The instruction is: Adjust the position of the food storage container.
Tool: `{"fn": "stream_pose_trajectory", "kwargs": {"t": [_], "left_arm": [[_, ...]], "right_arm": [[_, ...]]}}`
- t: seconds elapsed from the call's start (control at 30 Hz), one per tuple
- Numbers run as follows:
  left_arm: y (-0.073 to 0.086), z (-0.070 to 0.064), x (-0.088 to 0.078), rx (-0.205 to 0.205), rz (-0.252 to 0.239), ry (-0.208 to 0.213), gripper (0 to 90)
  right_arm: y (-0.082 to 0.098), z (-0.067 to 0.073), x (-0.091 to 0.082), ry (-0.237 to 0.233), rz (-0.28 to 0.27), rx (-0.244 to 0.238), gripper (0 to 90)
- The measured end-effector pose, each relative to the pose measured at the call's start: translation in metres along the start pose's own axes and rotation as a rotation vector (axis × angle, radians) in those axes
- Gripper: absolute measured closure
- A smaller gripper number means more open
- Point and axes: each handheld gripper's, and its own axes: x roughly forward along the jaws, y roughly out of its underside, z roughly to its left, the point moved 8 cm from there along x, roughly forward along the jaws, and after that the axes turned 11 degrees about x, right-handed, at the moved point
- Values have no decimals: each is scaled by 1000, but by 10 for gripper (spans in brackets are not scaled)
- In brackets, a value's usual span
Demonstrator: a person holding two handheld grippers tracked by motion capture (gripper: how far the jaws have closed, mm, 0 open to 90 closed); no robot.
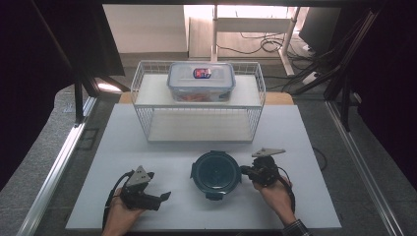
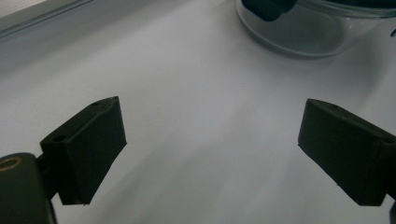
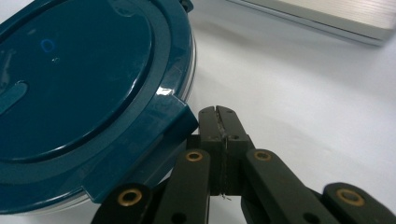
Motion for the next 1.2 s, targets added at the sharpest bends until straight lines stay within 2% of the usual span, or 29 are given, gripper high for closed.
{"fn": "stream_pose_trajectory", "kwargs": {"t": [0.23,0.5,0.6,0.7,0.8,0.9,1.0,1.1,1.2], "left_arm": [[0,-1,-3,-5,-2,-1,70],[1,-3,-2,-2,9,3,69],[1,-2,-5,0,9,-5,71],[0,-2,-9,-6,-4,-6,89],[0,-4,-11,-13,-6,2,91],[1,-9,-14,-2,-2,2,91],[2,-13,-17,8,-2,-3,91],[4,-15,-19,4,-7,1,92],[7,-17,-20,-1,-12,2,91]], "right_arm": [[-3,20,12,-12,0,-36,896],[-10,26,23,-7,-9,-58,896],[-11,26,21,-13,-13,-89,895],[-11,24,12,30,-37,-151,878],[-8,23,-2,9,-74,-144,794],[-3,22,-18,3,-120,-163,670],[0,22,-29,-22,-153,-158,520],[3,25,-34,-46,-174,-154,351],[8,31,-36,-58,-191,-170,230]]}}
